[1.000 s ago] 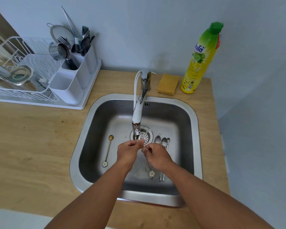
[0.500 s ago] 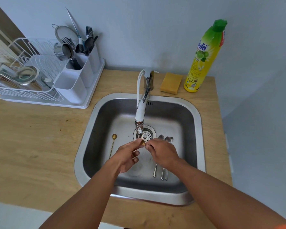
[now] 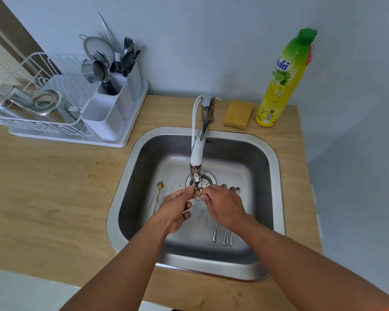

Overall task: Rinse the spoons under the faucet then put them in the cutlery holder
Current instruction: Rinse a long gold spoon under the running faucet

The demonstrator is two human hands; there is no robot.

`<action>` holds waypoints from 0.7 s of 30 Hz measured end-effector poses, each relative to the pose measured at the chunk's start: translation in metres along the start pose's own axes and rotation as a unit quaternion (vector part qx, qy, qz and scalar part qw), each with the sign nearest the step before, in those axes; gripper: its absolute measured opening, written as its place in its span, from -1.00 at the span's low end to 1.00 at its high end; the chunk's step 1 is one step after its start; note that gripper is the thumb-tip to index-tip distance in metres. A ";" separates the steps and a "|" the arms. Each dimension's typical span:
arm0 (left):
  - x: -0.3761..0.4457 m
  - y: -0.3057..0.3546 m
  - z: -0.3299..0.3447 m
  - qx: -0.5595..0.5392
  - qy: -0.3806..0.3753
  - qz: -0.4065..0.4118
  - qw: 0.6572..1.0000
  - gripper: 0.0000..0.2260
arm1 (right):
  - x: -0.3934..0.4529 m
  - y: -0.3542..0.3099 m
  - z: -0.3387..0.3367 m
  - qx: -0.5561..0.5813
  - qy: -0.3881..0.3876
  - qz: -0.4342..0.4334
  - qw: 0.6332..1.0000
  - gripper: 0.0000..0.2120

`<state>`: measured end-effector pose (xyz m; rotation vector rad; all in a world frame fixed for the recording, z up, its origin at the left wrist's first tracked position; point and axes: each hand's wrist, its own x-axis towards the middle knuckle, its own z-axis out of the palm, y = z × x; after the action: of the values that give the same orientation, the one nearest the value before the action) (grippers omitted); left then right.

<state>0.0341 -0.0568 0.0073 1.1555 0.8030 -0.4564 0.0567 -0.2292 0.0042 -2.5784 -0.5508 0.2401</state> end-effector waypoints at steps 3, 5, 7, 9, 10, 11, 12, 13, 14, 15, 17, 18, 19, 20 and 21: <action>-0.001 -0.002 -0.003 0.025 -0.013 0.041 0.999 -0.84 | 0.000 -0.002 0.000 0.043 -0.029 0.016 0.999 -0.86; -0.001 -0.001 -0.003 0.050 -0.017 0.063 0.997 -0.84 | 0.000 -0.004 -0.001 0.089 -0.038 0.030 0.995 -0.85; -0.001 0.001 -0.004 0.066 -0.027 0.075 0.995 -0.85 | -0.001 -0.003 0.000 0.147 -0.039 0.045 0.987 -0.81; -0.001 0.003 -0.004 0.080 -0.043 0.085 0.992 -0.85 | -0.002 -0.003 0.000 0.193 -0.041 0.048 0.979 -0.77; -0.001 0.004 -0.003 0.090 -0.050 0.091 0.991 -0.85 | -0.002 -0.002 0.000 0.211 -0.042 0.048 0.975 -0.75; -0.002 0.006 -0.002 0.102 -0.053 0.097 0.989 -0.85 | -0.002 -0.002 0.000 0.226 -0.044 0.049 0.972 -0.74; -0.003 0.007 -0.001 0.112 -0.054 0.104 0.987 -0.85 | -0.003 -0.002 0.000 0.239 -0.045 0.049 0.969 -0.73; -0.005 0.008 0.000 0.121 -0.051 0.110 0.985 -0.84 | -0.003 -0.002 -0.001 0.247 -0.045 0.048 0.967 -0.71; -0.007 0.010 0.002 0.126 -0.045 0.114 0.984 -0.82 | -0.003 -0.002 -0.001 0.249 -0.045 0.047 0.966 -0.70; -0.009 0.011 0.004 0.130 -0.035 0.117 0.984 -0.76 | -0.003 -0.002 -0.002 0.247 -0.045 0.047 0.967 -0.70; -0.011 0.013 0.010 0.142 -0.012 0.120 0.982 -0.60 | -0.003 -0.002 -0.003 0.247 -0.047 0.046 0.967 -0.71; -0.012 0.015 0.013 0.152 -0.002 0.119 0.981 -0.55 | -0.004 -0.003 -0.002 0.252 -0.049 0.047 0.965 -0.73; -0.013 0.015 0.015 0.160 0.003 0.115 0.980 -0.55 | -0.005 -0.003 -0.001 0.259 -0.052 0.051 0.963 -0.74; -0.013 0.016 0.016 0.163 0.004 0.107 0.981 -0.57 | -0.006 -0.004 -0.001 0.266 -0.056 0.056 0.961 -0.76; -0.013 0.017 0.016 0.157 0.004 0.098 0.983 -0.59 | -0.006 -0.006 0.000 0.273 -0.060 0.061 0.958 -0.76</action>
<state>0.0424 -0.0672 0.0307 1.5153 0.6288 -0.4235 0.0489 -0.2273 0.0075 -2.0661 -0.3097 0.5162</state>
